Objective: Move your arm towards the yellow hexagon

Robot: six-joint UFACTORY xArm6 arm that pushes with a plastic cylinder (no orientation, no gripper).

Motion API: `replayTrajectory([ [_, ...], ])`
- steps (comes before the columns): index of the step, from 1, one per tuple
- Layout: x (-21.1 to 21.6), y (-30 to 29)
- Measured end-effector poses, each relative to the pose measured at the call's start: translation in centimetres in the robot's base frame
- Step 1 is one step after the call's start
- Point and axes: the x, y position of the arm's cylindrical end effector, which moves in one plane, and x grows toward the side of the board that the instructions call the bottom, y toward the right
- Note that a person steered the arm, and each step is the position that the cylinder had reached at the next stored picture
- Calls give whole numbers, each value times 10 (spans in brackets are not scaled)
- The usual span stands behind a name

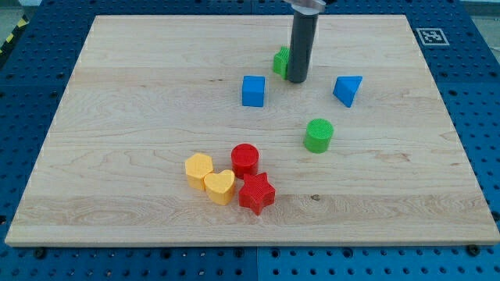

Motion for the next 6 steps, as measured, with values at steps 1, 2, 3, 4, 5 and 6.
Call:
replayTrajectory([
  [1,-4,-3],
  [2,-6,-12],
  [3,-6,-52],
  [4,-6,-113],
  [5,-1,-167],
  [6,49,-172],
])
